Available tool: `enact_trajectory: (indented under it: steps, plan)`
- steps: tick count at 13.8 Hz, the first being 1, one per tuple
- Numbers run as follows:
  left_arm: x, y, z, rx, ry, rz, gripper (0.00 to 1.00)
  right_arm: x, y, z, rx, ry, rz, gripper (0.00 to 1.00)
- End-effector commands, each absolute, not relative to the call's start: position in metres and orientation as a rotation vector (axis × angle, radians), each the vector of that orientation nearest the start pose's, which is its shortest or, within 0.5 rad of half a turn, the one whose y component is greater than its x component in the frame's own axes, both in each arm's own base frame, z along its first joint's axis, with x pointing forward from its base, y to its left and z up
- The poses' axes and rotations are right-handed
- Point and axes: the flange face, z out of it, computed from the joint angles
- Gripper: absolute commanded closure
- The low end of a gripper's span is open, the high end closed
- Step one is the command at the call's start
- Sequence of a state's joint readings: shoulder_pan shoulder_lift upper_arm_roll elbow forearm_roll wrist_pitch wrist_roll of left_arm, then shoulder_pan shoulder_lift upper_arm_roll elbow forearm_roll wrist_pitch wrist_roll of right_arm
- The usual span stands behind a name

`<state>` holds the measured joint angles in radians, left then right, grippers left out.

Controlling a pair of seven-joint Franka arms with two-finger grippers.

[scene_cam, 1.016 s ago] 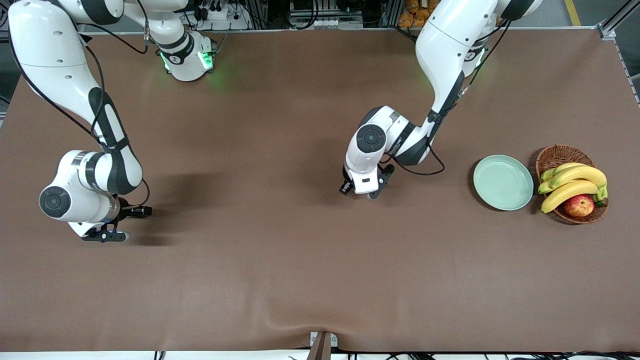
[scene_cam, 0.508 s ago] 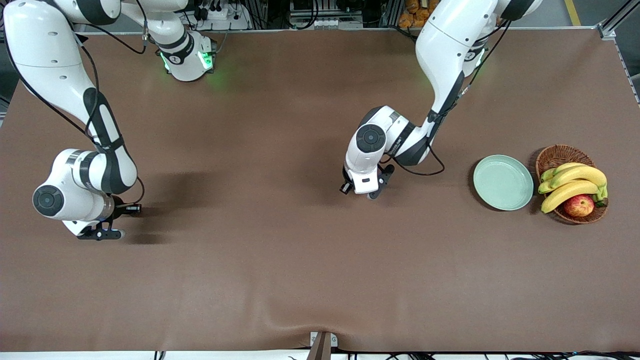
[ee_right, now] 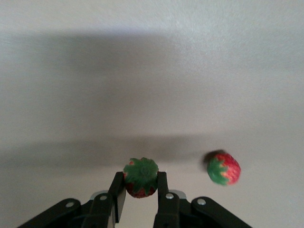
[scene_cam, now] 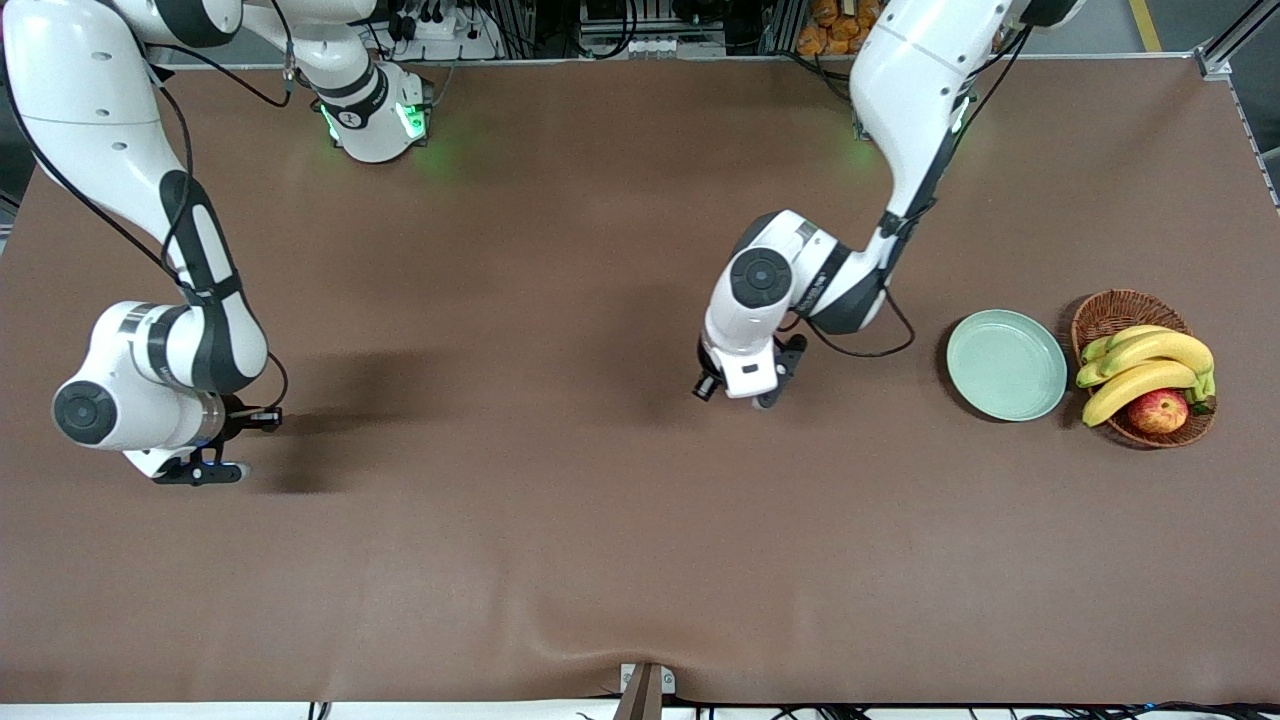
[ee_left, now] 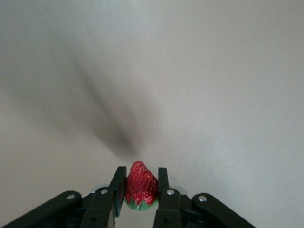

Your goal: Collect all strawberries into plate

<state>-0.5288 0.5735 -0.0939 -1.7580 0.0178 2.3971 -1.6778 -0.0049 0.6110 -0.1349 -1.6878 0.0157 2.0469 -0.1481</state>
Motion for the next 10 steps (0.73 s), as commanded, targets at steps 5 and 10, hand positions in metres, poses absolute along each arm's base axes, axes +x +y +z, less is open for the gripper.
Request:
enact_trajectory:
  steps: [5,10]
  plan:
    - [0.617,-0.244,0.304,-2.637,-1.789,-0.132,1.0,0.668,0.0,0.294,-3.066,0.211,0.47,1.0]
    - [0.637,-0.144,0.289,-2.596,-1.743,-0.123,1.0,0.665,0.102,0.312,-2.988,0.498,0.519,1.0]
